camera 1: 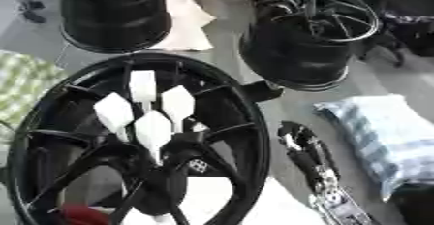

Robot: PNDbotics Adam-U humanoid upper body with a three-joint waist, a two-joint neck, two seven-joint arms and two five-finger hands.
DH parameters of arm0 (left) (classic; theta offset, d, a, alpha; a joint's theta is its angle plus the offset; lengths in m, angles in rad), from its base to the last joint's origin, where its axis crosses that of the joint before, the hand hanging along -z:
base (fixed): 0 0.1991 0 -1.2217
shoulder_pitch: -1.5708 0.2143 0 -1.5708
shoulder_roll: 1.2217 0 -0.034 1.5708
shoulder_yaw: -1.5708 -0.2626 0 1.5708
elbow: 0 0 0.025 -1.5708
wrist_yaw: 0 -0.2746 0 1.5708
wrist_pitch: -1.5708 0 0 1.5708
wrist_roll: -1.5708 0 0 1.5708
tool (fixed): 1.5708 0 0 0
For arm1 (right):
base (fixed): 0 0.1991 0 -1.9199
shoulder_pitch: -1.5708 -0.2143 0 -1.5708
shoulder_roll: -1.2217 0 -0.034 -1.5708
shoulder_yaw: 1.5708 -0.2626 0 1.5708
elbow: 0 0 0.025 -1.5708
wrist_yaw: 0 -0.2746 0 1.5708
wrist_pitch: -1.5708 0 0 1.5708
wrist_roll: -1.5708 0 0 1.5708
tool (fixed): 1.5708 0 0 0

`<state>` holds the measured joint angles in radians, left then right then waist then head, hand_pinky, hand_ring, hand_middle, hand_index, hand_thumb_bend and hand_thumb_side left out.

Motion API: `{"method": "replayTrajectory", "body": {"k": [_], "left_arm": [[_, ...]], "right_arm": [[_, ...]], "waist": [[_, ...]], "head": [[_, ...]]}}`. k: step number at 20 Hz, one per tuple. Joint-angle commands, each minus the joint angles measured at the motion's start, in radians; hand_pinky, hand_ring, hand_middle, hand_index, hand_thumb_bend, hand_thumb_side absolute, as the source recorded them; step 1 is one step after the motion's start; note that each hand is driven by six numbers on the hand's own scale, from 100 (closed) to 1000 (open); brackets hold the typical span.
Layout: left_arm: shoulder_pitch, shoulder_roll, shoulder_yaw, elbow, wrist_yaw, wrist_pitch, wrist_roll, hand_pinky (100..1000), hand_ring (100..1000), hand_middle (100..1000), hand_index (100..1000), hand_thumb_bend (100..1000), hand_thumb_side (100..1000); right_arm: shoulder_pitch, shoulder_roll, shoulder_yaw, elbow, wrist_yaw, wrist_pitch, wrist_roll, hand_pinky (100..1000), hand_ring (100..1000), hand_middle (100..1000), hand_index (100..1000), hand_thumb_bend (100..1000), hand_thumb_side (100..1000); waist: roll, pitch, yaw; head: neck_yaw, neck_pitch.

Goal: Pull the pin out of the wheel hub.

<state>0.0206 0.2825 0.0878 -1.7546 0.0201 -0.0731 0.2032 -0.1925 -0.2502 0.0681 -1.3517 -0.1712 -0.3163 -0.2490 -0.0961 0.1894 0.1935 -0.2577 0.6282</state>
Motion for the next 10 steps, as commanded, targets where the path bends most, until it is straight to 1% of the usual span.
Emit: {"method": "replayTrajectory", "body": {"k": [1, 2, 4, 7, 10], "left_arm": [[-0.001, 0.033, 0.031, -0.059, -0.015, -0.007, 0.025, 841, 855, 751, 793, 225, 959], [-0.006, 0.037, 0.038, -0.081, -0.019, -0.008, 0.035, 841, 855, 751, 793, 224, 957], [-0.012, 0.045, 0.044, -0.127, -0.026, 0.002, 0.054, 841, 855, 752, 794, 222, 953], [-0.01, 0.061, 0.038, -0.182, -0.033, 0.027, 0.069, 842, 856, 754, 797, 225, 947], [-0.003, 0.074, 0.032, -0.227, -0.039, 0.046, 0.075, 843, 859, 756, 801, 229, 944]], "right_arm": [[-0.021, -0.067, -0.026, -0.063, -0.013, -0.004, -0.016, 764, 758, 652, 750, 102, 424], [-0.033, -0.087, -0.029, -0.086, -0.015, 0.002, -0.015, 766, 762, 657, 752, 102, 424], [-0.049, -0.118, -0.03, -0.135, -0.016, 0.024, -0.008, 772, 772, 669, 756, 106, 420], [-0.065, -0.152, -0.029, -0.201, -0.007, 0.064, 0.004, 777, 782, 678, 759, 119, 409], [-0.071, -0.186, -0.031, -0.254, -0.001, 0.092, 0.007, 778, 785, 681, 760, 131, 401]], "waist": [[-0.024, 0.026, 0.017], [-0.033, 0.046, 0.025], [-0.045, 0.069, 0.038], [-0.053, 0.081, 0.056], [-0.056, 0.083, 0.076]], "head": [[0.005, 0.002], [0.005, -0.009], [0.004, -0.019], [0.002, -0.018], [0.001, -0.012]]}}
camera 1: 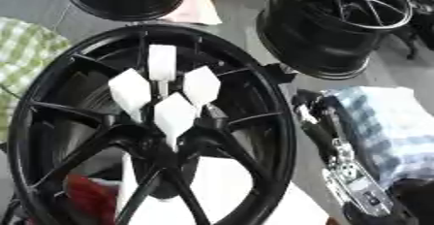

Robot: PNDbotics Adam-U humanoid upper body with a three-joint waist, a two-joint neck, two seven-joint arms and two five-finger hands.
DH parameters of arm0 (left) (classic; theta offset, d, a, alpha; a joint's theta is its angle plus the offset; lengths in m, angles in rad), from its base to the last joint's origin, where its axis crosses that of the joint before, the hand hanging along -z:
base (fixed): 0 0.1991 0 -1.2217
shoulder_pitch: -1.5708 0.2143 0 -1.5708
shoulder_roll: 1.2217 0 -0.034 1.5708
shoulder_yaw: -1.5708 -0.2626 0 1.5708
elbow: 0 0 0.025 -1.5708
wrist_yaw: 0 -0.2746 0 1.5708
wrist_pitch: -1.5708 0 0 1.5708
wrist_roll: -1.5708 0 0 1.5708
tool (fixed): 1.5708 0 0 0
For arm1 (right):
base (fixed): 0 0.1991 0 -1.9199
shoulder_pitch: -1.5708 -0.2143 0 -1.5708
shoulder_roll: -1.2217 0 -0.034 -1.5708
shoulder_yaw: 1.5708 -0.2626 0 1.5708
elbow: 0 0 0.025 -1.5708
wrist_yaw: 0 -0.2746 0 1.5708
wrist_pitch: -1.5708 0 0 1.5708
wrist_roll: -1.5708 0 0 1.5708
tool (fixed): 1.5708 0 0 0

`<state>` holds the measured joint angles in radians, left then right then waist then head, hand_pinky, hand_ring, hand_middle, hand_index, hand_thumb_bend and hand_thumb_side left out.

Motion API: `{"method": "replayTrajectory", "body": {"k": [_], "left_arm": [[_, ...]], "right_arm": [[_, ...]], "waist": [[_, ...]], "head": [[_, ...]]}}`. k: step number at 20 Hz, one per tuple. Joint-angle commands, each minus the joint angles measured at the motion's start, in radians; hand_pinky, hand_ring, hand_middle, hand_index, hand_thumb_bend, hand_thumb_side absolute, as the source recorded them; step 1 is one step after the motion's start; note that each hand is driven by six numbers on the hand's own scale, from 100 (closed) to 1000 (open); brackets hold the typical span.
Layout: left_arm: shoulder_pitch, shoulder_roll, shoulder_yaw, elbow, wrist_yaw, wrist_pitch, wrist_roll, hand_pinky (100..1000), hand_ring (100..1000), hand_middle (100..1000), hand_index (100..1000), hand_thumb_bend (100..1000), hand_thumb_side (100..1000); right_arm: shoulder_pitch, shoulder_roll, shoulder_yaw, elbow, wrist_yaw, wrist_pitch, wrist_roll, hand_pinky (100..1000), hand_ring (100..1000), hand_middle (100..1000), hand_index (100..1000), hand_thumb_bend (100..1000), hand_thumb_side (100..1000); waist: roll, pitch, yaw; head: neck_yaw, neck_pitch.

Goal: Pull the pin out of the wheel hub.

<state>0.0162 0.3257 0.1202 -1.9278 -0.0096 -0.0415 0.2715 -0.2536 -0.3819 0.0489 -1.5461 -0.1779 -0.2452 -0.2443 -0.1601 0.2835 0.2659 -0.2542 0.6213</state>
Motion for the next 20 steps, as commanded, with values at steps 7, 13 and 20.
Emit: {"method": "replayTrajectory", "body": {"k": [7, 13, 20], "left_arm": [[0.026, 0.058, 0.002, -0.072, 0.007, 0.001, 0.029, 844, 862, 759, 806, 230, 939], [0.047, 0.076, 0.005, -0.072, 0.015, -0.031, 0.049, 845, 862, 759, 808, 236, 932], [0.058, 0.11, 0.003, -0.072, 0.058, -0.065, 0.064, 845, 861, 759, 807, 237, 920]], "right_arm": [[-0.011, -0.141, -0.009, -0.143, -0.025, 0.078, -0.01, 774, 782, 679, 759, 137, 392], [-0.009, -0.213, -0.012, -0.211, -0.078, 0.104, -0.012, 771, 777, 674, 758, 156, 377], [-0.029, -0.3, 0.002, -0.298, -0.119, 0.131, 0.011, 772, 775, 674, 758, 178, 355]], "waist": [[0.015, -0.016, 0.019], [0.026, -0.017, 0.008], [0.043, -0.022, -0.002]], "head": [[-0.005, 0.012], [-0.009, 0.031], [-0.014, 0.045]]}}
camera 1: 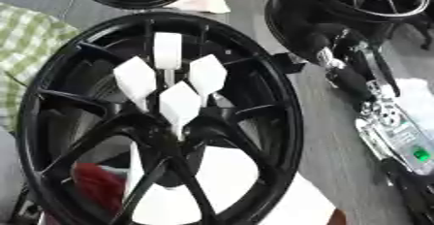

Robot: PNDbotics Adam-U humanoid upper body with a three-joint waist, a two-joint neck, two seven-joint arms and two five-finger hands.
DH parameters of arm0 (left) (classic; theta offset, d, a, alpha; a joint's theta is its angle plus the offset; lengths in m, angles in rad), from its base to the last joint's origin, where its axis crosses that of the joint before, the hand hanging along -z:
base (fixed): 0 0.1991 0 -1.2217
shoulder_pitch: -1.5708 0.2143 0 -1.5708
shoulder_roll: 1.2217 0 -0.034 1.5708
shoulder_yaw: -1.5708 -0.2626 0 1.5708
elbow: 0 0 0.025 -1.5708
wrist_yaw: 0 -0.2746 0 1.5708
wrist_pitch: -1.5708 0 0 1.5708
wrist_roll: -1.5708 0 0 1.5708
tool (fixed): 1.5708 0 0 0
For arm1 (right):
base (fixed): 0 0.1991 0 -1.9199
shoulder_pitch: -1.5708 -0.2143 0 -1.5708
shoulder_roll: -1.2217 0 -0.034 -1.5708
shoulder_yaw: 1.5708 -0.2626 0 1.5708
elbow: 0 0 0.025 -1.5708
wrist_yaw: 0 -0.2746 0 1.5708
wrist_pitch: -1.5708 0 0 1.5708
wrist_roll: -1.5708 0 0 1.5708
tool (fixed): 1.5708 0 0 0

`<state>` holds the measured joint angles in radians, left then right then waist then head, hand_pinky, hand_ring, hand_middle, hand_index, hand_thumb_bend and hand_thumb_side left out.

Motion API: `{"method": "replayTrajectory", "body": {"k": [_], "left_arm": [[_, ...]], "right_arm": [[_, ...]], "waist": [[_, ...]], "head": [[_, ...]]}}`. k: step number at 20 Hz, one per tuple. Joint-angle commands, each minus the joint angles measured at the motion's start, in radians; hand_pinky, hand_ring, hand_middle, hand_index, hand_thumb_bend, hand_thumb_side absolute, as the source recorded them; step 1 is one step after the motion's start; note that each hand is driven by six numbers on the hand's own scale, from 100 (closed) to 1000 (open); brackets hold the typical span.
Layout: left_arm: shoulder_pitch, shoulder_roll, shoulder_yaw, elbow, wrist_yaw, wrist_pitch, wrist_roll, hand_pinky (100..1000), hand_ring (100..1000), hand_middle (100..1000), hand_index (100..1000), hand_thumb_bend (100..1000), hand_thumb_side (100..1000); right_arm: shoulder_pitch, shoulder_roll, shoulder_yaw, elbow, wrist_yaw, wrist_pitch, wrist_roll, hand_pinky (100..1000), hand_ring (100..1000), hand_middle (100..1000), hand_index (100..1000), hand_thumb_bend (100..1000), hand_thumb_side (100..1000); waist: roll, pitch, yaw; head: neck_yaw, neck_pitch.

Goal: Pull the pin out of the wheel hub.

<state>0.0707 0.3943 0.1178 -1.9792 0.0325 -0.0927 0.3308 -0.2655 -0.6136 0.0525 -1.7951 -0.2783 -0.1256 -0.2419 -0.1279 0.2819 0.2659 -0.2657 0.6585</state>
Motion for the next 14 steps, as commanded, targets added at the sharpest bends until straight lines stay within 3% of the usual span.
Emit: {"method": "replayTrajectory", "body": {"k": [1, 3, 4, 5, 14], "left_arm": [[0.007, 0.052, 0.006, -0.021, 0.017, -0.018, 0.007, 845, 861, 759, 807, 239, 919], [0.013, 0.077, 0.004, -0.021, 0.018, -0.026, 0.012, 845, 860, 758, 806, 237, 917], [0.015, 0.09, 0.003, -0.021, 0.016, -0.029, 0.013, 845, 860, 758, 805, 285, 944], [0.018, 0.105, 0.0, -0.021, 0.013, -0.033, 0.013, 845, 859, 758, 805, 237, 913], [0.033, 0.205, -0.009, -0.021, 0.018, -0.068, 0.022, 844, 858, 757, 805, 240, 905]], "right_arm": [[-0.023, -0.089, 0.001, -0.063, -0.021, 0.017, 0.017, 772, 775, 674, 759, 185, 352], [-0.036, -0.129, 0.005, -0.091, -0.023, 0.032, 0.034, 773, 775, 675, 759, 193, 347], [-0.042, -0.149, 0.006, -0.105, -0.023, 0.04, 0.044, 774, 775, 675, 759, 216, 403], [-0.049, -0.169, 0.007, -0.118, -0.02, 0.047, 0.054, 774, 775, 676, 760, 208, 339], [-0.104, -0.304, 0.0, -0.202, -0.02, 0.091, 0.118, 779, 774, 679, 760, 277, 303]], "waist": [[0.013, -0.024, -0.004], [0.017, -0.029, -0.007], [0.019, -0.031, -0.007], [0.02, -0.033, -0.008], [0.021, -0.041, -0.018]], "head": [[-0.001, 0.013], [0.002, 0.024], [0.004, 0.03], [0.006, 0.037], [0.02, 0.061]]}}
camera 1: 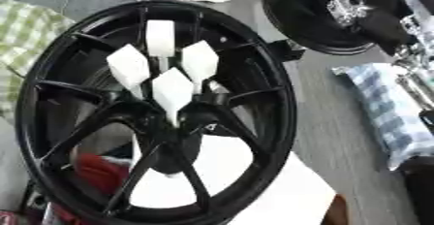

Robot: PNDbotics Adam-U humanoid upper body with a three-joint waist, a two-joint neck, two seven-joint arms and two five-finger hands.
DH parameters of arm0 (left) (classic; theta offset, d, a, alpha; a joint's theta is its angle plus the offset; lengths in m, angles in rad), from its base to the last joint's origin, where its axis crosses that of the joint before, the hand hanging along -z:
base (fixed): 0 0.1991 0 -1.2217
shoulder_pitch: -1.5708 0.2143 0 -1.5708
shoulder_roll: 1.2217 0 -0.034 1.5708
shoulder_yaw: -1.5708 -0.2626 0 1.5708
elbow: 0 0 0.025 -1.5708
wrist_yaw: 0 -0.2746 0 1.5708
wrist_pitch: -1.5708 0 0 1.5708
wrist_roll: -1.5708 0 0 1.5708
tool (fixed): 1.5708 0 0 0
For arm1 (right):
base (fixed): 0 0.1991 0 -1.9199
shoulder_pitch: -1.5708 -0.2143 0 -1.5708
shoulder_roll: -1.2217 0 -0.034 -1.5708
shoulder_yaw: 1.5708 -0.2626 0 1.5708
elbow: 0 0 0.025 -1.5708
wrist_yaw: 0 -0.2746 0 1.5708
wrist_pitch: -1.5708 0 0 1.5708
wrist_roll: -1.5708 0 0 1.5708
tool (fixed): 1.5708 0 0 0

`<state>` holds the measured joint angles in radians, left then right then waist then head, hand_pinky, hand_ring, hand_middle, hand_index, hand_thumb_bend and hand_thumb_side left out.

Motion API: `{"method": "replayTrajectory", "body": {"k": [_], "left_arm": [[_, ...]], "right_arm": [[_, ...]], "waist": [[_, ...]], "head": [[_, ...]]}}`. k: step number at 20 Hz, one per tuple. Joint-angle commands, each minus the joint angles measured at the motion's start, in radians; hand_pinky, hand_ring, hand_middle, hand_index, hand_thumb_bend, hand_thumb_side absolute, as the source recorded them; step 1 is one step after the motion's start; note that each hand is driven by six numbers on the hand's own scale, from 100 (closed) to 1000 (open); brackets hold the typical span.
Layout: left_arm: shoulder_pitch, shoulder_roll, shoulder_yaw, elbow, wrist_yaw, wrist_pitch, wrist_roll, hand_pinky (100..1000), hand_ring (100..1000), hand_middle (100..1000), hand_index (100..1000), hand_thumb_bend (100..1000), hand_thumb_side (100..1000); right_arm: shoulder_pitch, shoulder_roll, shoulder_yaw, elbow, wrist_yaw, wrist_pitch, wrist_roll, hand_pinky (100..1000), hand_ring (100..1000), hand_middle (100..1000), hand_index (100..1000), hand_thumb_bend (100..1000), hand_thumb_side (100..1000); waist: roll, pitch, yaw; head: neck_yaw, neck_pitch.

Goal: Pull the pin out of the wheel hub.

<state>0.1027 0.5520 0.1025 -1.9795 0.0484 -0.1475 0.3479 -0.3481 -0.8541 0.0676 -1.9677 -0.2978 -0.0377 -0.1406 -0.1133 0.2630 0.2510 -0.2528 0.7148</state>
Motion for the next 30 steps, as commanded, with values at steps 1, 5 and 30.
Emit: {"method": "replayTrajectory", "body": {"k": [1, 5, 30], "left_arm": [[0.0, 0.054, 0.005, -0.021, 0.0, -0.018, 0.006, 844, 858, 757, 805, 241, 904], [-0.01, 0.076, -0.007, -0.021, -0.002, -0.025, 0.0, 844, 858, 758, 805, 241, 907], [-0.01, 0.12, -0.014, -0.021, 0.005, -0.008, -0.043, 842, 858, 757, 804, 246, 905]], "right_arm": [[-0.032, -0.076, -0.013, -0.031, 0.006, 0.002, 0.028, 781, 773, 679, 760, 294, 293], [-0.096, -0.143, 0.026, -0.032, 0.058, -0.019, 0.084, 794, 775, 689, 764, 348, 276], [-0.405, -0.278, 0.346, -0.032, 0.318, -0.171, 0.464, 816, 797, 731, 798, 583, 272]], "waist": [[0.005, -0.022, -0.006], [-0.001, -0.019, -0.013], [-0.011, -0.044, -0.002]], "head": [[0.01, 0.005], [0.016, 0.007], [-0.014, -0.025]]}}
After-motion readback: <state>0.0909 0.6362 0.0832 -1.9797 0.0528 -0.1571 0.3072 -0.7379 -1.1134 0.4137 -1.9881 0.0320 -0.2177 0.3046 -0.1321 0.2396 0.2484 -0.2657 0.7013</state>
